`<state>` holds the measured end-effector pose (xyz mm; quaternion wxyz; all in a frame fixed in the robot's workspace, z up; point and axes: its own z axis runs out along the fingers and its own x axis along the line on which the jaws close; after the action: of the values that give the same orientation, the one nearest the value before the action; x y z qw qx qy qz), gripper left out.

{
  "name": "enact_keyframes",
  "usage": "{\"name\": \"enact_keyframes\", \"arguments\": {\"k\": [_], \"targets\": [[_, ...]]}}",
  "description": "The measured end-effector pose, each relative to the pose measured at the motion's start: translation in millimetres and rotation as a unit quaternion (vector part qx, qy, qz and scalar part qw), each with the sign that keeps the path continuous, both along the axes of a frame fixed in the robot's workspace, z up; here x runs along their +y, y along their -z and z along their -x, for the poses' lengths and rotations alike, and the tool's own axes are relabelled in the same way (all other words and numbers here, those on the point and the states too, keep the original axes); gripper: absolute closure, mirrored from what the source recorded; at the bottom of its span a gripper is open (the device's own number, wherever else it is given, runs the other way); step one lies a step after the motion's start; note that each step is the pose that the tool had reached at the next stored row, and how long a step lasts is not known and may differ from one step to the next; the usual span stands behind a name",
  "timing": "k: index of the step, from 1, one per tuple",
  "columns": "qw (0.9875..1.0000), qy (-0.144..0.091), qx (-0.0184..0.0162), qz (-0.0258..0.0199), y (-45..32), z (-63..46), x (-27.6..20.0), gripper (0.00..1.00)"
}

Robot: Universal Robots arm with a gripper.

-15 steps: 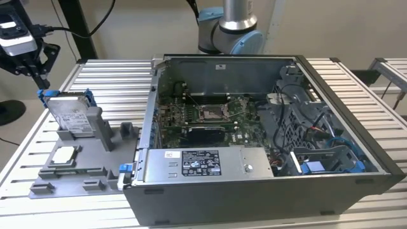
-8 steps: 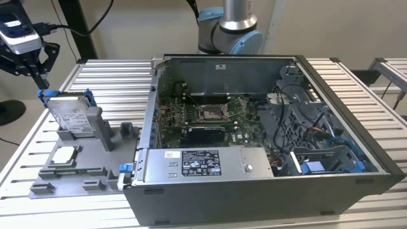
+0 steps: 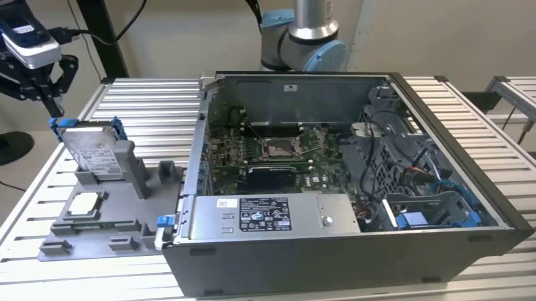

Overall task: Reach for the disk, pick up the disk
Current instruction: 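Pick up the disk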

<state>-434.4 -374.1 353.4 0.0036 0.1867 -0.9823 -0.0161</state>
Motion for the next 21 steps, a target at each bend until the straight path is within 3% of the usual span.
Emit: {"name": "enact_keyframes", "arguments": {"k": [6,11,16,21], "targets": [[0.9988,-0.048,0.0001,0.0003,-0.1,0.4,0.0,1.00],[0.9958,-0.092,-0.0001,0.0006,0.1,0.7,0.0,1.00],[0.9905,-0.138,0.0000,0.0009,0.0,0.7,0.0,1.00],[0.9833,-0.182,-0.0001,0.0010,0.0,0.7,0.0,1.00]]}}
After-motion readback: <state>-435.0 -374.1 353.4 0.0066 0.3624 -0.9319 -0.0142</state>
